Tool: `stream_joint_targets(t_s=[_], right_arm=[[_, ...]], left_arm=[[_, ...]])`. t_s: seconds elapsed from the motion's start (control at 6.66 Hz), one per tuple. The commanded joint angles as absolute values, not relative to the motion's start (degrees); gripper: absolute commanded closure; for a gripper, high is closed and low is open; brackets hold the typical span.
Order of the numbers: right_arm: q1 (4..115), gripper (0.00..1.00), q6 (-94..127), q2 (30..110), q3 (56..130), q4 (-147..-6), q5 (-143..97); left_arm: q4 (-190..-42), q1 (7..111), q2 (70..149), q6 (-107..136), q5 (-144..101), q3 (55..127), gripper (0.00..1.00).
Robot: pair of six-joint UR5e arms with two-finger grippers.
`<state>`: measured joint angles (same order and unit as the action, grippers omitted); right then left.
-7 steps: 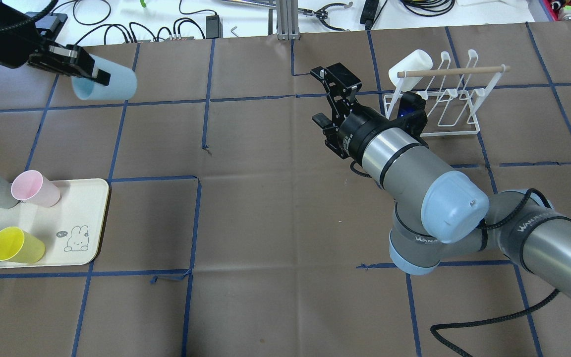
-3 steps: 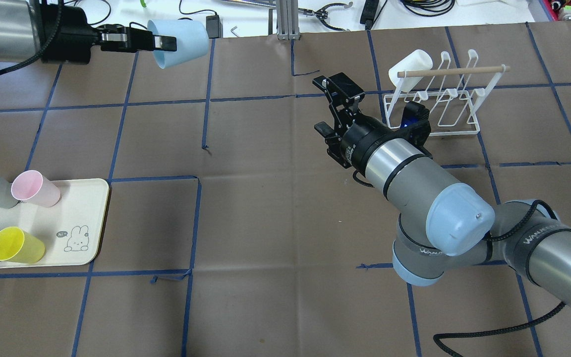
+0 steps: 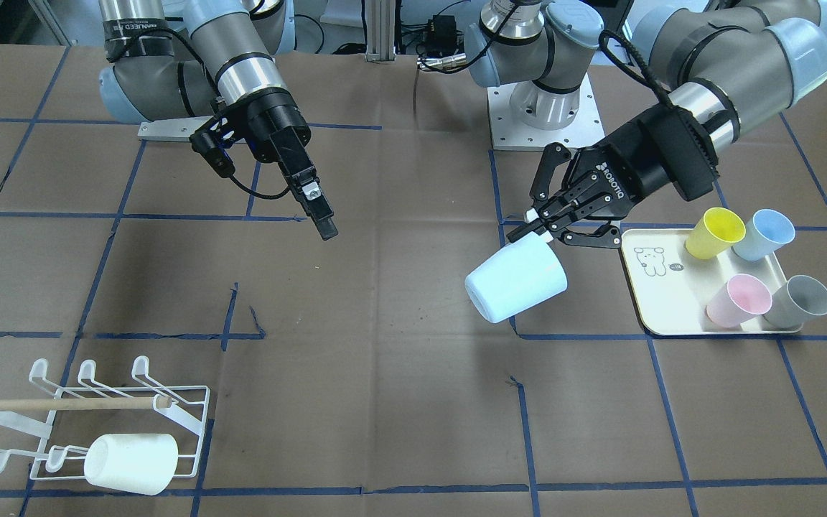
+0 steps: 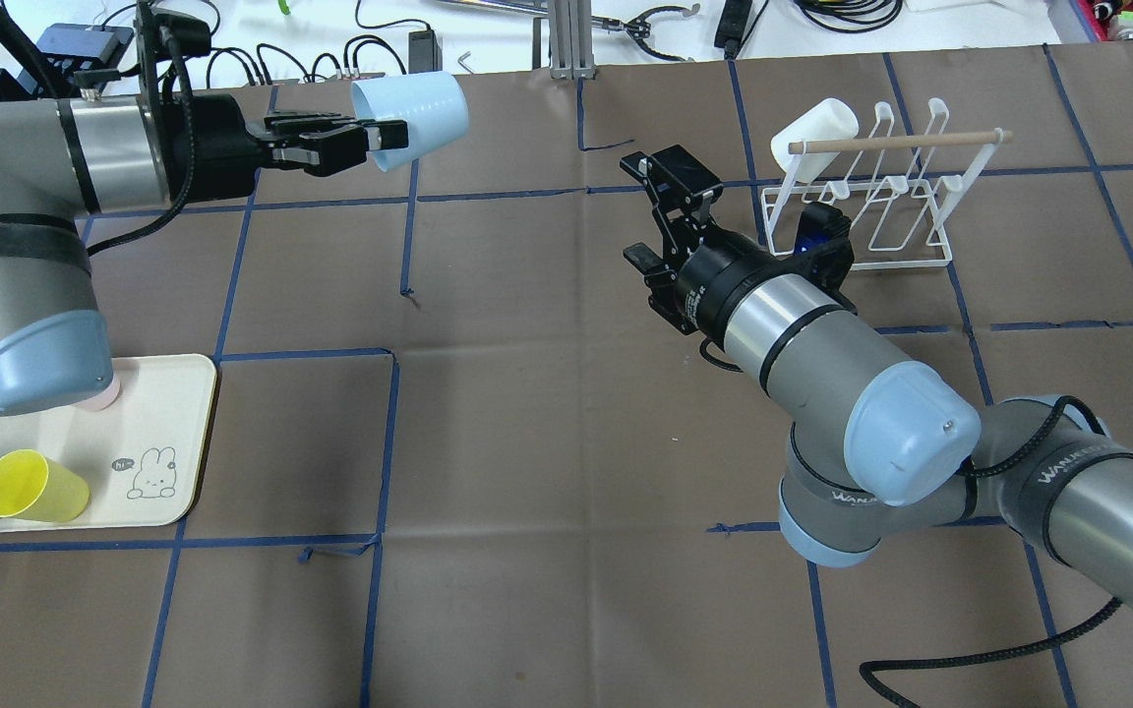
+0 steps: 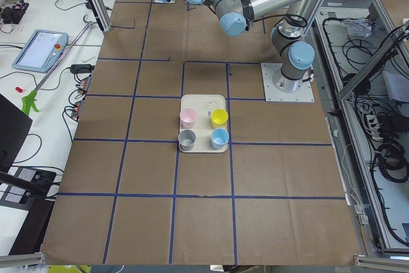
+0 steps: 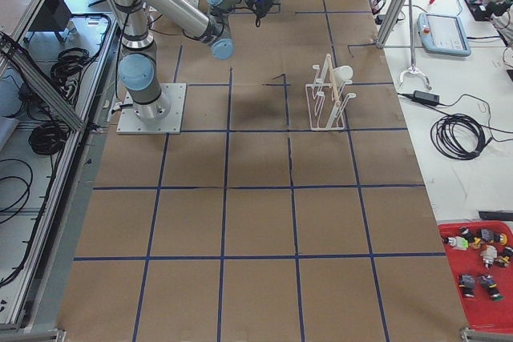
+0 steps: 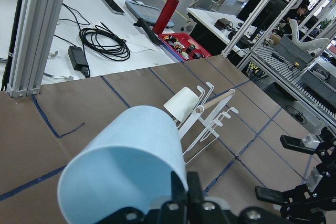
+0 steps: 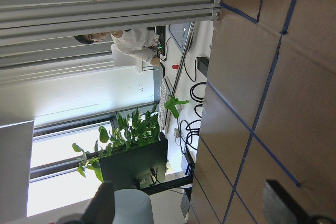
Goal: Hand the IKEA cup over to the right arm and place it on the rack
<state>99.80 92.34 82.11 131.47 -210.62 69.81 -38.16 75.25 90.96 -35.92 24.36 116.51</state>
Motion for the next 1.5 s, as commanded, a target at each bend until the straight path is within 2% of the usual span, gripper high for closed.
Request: stream_joint_targets(t_s=[0.0,0.45,0.75,1.35], right_arm=[[99.93,0.00,92.90,82.18,131.13,-210.67,69.17],[100.46,0.00,92.90,81.30,129.46,-210.59,69.26],[101.51,0.00,92.99,78.24,128.42,-211.28,69.26],[104.59,0.00,93.16,74.62,124.11,-210.76,69.79]], left_arm=[[-27.74,78.12,93.06,-35.95,23.20,120.66,1.00],[-7.62,82.51,98.60,-28.50,24.08,124.09,0.98],[0.75,84.11,98.97,-18.17,26.70,124.72,0.97],[2.46,88.51,99.05,-15.12,31.99,124.63,0.97]])
